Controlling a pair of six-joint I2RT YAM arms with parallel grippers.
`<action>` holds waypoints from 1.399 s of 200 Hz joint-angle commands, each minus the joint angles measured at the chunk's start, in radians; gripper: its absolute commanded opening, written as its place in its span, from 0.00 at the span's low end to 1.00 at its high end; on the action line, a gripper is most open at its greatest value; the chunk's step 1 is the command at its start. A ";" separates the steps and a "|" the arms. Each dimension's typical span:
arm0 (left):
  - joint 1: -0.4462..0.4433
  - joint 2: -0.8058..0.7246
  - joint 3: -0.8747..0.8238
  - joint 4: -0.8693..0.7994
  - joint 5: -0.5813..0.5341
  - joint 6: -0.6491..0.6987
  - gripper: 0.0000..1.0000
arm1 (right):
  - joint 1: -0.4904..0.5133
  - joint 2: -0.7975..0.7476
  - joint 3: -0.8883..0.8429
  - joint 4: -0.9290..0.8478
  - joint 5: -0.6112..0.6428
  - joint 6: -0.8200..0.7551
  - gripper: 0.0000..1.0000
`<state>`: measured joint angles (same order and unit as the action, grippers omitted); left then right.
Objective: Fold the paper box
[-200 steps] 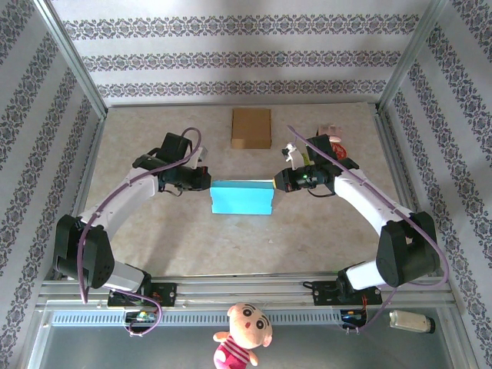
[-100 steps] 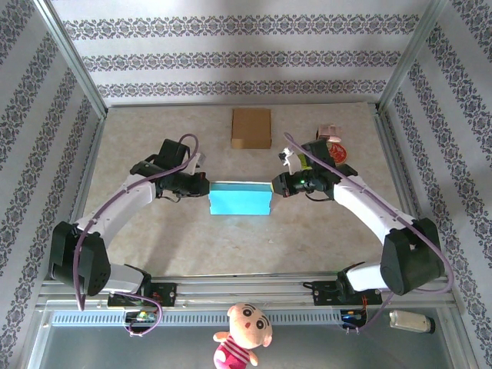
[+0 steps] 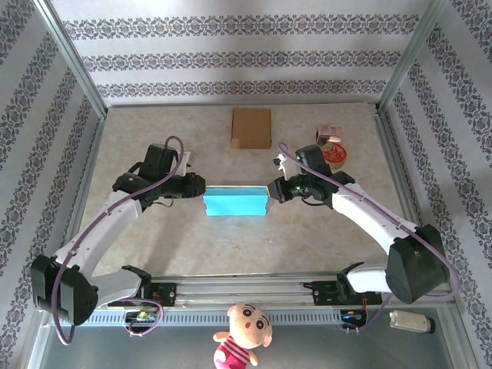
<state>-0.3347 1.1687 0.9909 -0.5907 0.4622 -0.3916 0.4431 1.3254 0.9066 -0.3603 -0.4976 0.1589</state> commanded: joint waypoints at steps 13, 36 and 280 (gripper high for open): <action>-0.011 -0.034 -0.008 0.000 -0.125 -0.051 0.31 | 0.010 -0.017 0.000 -0.023 0.016 0.036 0.09; -0.009 -0.016 -0.013 0.031 -0.133 -0.065 0.35 | 0.010 -0.008 0.025 -0.026 -0.009 0.070 0.10; -0.008 0.007 -0.066 0.101 -0.046 -0.148 0.37 | 0.066 0.012 -0.069 0.011 0.130 0.076 0.10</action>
<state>-0.3344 1.2148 0.9463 -0.5369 0.4168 -0.4881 0.4957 1.3380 0.8818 -0.2993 -0.4065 0.2474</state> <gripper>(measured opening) 0.366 0.096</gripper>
